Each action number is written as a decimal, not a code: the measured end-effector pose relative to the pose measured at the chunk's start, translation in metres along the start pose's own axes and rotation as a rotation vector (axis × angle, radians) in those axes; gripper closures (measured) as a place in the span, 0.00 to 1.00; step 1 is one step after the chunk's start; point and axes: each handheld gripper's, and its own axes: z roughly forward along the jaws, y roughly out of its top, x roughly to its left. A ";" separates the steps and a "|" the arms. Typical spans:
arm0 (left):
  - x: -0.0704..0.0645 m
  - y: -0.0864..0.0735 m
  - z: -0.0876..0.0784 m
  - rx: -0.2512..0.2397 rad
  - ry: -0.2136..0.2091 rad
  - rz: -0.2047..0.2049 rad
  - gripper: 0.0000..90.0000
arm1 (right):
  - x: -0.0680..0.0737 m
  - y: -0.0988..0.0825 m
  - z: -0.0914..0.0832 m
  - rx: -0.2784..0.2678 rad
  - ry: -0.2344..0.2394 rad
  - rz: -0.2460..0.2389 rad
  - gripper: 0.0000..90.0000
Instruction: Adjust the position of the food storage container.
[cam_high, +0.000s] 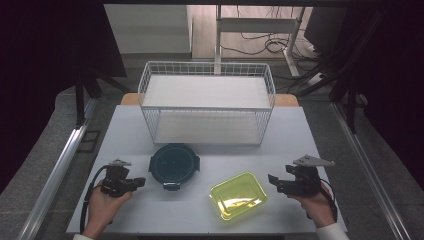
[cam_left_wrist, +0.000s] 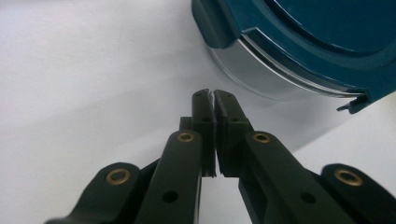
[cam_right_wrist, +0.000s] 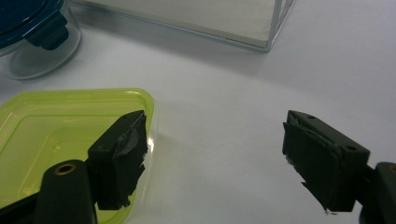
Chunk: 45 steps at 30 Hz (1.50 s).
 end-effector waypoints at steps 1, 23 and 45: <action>0.000 0.000 0.001 -0.001 0.004 0.001 0.99 | 0.000 0.000 0.000 -0.001 0.000 0.000 0.25; -0.001 0.018 0.016 -0.010 -0.005 -0.008 1.00 | 0.002 -0.001 0.002 0.012 -0.005 0.001 0.25; 0.013 0.030 0.012 -0.067 -0.039 -0.068 1.00 | 0.000 -0.002 0.002 0.014 -0.008 0.005 0.25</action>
